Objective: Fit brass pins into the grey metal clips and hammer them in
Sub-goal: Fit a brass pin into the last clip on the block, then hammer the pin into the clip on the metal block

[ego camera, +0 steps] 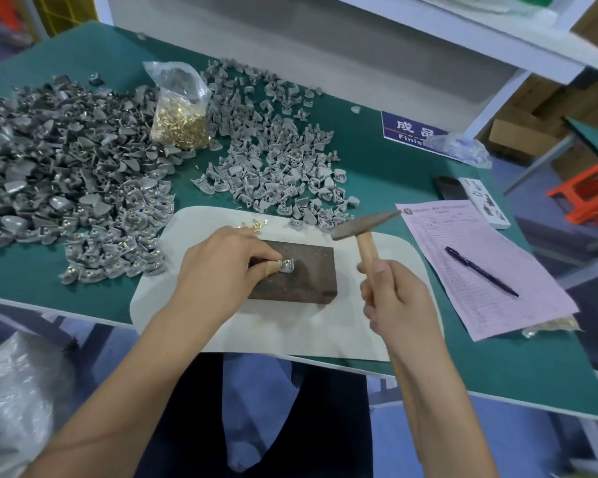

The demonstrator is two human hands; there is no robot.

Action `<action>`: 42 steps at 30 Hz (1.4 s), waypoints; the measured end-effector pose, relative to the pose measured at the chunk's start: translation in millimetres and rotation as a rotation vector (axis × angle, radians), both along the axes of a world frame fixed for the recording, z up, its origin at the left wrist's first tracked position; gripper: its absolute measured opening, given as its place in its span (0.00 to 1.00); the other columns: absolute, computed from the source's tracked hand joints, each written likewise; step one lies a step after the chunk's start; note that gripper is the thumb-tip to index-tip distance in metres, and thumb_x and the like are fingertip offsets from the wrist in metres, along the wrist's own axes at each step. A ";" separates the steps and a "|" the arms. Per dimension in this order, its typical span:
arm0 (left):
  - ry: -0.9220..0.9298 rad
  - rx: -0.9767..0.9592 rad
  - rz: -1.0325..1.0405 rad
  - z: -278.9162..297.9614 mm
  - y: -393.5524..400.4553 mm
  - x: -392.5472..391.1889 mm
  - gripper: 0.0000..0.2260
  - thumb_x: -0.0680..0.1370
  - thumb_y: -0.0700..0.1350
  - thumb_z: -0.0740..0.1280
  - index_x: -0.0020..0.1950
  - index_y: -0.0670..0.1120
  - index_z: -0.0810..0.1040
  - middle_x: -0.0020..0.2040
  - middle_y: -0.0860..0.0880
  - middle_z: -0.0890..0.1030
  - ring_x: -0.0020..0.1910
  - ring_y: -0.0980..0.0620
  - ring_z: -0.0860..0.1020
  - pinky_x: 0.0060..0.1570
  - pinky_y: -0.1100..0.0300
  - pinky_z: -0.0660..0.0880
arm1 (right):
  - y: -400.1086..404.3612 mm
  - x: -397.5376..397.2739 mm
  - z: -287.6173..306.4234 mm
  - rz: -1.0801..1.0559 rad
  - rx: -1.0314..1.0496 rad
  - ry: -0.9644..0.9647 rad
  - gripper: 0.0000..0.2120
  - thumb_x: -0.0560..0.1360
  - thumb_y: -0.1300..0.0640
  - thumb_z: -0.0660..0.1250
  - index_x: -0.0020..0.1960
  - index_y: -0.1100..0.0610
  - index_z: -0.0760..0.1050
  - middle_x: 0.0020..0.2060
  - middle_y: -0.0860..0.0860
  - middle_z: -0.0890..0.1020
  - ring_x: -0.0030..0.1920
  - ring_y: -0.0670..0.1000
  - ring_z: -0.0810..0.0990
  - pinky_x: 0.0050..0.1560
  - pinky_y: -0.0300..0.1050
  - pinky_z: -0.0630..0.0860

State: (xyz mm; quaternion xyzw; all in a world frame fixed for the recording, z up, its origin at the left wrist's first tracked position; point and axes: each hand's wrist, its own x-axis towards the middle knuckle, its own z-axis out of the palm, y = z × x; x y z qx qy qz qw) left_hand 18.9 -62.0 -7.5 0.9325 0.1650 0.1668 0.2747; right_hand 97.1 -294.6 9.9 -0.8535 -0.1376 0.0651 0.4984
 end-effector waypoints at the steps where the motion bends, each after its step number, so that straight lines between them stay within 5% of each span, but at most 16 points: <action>1: 0.008 0.002 -0.005 -0.3 0.5 0.1 0.03 0.74 0.59 0.73 0.47 0.64 0.84 0.44 0.62 0.79 0.52 0.57 0.75 0.41 0.58 0.69 | 2.9 -5.8 -0.7 0.074 -0.033 -0.015 0.12 0.83 0.43 0.59 0.49 0.47 0.77 0.31 0.43 0.76 0.29 0.46 0.70 0.33 0.43 0.66; 5: 0.023 -0.064 -0.019 -2.6 5.7 1.0 0.03 0.75 0.58 0.73 0.47 0.63 0.84 0.43 0.61 0.79 0.50 0.58 0.75 0.40 0.58 0.68 | 11.8 -20.9 -5.9 0.241 -0.171 -0.128 0.08 0.84 0.44 0.60 0.55 0.44 0.76 0.32 0.42 0.76 0.32 0.47 0.70 0.34 0.45 0.67; 8: 0.020 -0.122 -0.035 -3.4 8.0 1.1 0.03 0.74 0.58 0.74 0.46 0.63 0.84 0.44 0.61 0.80 0.48 0.59 0.76 0.40 0.59 0.70 | 15.4 -23.5 0.0 0.235 -0.236 -0.200 0.11 0.84 0.43 0.58 0.61 0.43 0.76 0.36 0.44 0.78 0.36 0.49 0.74 0.40 0.49 0.73; 12: 0.031 -0.111 -0.033 -0.7 7.5 1.7 0.02 0.74 0.58 0.74 0.44 0.64 0.84 0.43 0.61 0.80 0.49 0.59 0.76 0.44 0.56 0.75 | 15.7 -21.2 8.8 0.154 -0.198 -0.314 0.14 0.83 0.41 0.57 0.63 0.41 0.76 0.35 0.43 0.78 0.35 0.48 0.74 0.34 0.43 0.71; 19: 0.018 -0.063 -0.017 1.2 5.5 1.9 0.01 0.74 0.59 0.74 0.43 0.65 0.84 0.42 0.59 0.79 0.50 0.58 0.73 0.40 0.58 0.69 | 19.3 -21.2 2.5 0.181 -0.324 -0.272 0.12 0.84 0.44 0.59 0.63 0.43 0.77 0.30 0.41 0.75 0.32 0.47 0.71 0.36 0.49 0.73; 23: 0.017 -0.044 -0.017 0.4 5.3 2.4 0.01 0.74 0.59 0.74 0.44 0.64 0.84 0.42 0.59 0.79 0.50 0.57 0.74 0.42 0.57 0.71 | 17.7 -22.8 15.5 0.075 -0.206 -0.401 0.14 0.83 0.43 0.57 0.65 0.42 0.75 0.37 0.33 0.78 0.37 0.41 0.77 0.36 0.31 0.70; 26: 0.018 -0.035 -0.012 -0.6 5.6 2.0 0.02 0.74 0.59 0.74 0.46 0.65 0.84 0.42 0.59 0.79 0.50 0.57 0.74 0.42 0.56 0.72 | 25.8 -32.8 10.7 0.192 -0.322 -0.322 0.15 0.84 0.43 0.58 0.68 0.43 0.74 0.40 0.45 0.83 0.39 0.52 0.80 0.42 0.49 0.77; 28: 0.020 -0.035 -0.019 -0.3 6.0 2.1 0.03 0.74 0.59 0.74 0.47 0.65 0.84 0.43 0.59 0.79 0.50 0.56 0.74 0.43 0.56 0.72 | 23.7 -32.5 8.9 0.216 -0.395 -0.288 0.16 0.83 0.42 0.58 0.69 0.42 0.74 0.39 0.49 0.83 0.39 0.57 0.79 0.40 0.53 0.77; 32: 0.008 -0.050 -0.023 0.7 5.4 1.5 0.02 0.74 0.59 0.73 0.44 0.64 0.84 0.42 0.59 0.79 0.50 0.56 0.74 0.44 0.56 0.73 | 22.7 -35.1 10.0 0.094 -0.223 -0.374 0.17 0.83 0.41 0.56 0.67 0.43 0.74 0.34 0.39 0.79 0.33 0.46 0.74 0.36 0.39 0.72; 36: 0.023 -0.045 -0.018 0.3 5.7 1.6 0.03 0.74 0.58 0.74 0.47 0.64 0.85 0.43 0.60 0.79 0.50 0.57 0.73 0.43 0.57 0.71 | 24.7 -36.1 3.8 0.211 -0.347 -0.293 0.17 0.83 0.44 0.59 0.69 0.44 0.75 0.38 0.47 0.82 0.37 0.56 0.78 0.39 0.51 0.76; 40: 0.016 -0.068 -0.021 0.0 5.0 1.4 0.02 0.74 0.59 0.74 0.45 0.65 0.84 0.43 0.61 0.79 0.50 0.58 0.73 0.45 0.55 0.73 | 21.4 -37.6 7.0 0.051 -0.174 -0.392 0.16 0.83 0.41 0.58 0.68 0.43 0.75 0.31 0.38 0.75 0.30 0.44 0.71 0.33 0.36 0.68; 42: 0.008 -0.060 -0.021 -0.4 5.3 1.1 0.02 0.74 0.59 0.74 0.45 0.65 0.84 0.43 0.61 0.79 0.50 0.58 0.72 0.44 0.56 0.73 | 24.9 -39.1 3.9 0.068 -0.160 -0.354 0.17 0.84 0.42 0.57 0.69 0.44 0.75 0.36 0.39 0.80 0.33 0.44 0.75 0.37 0.39 0.74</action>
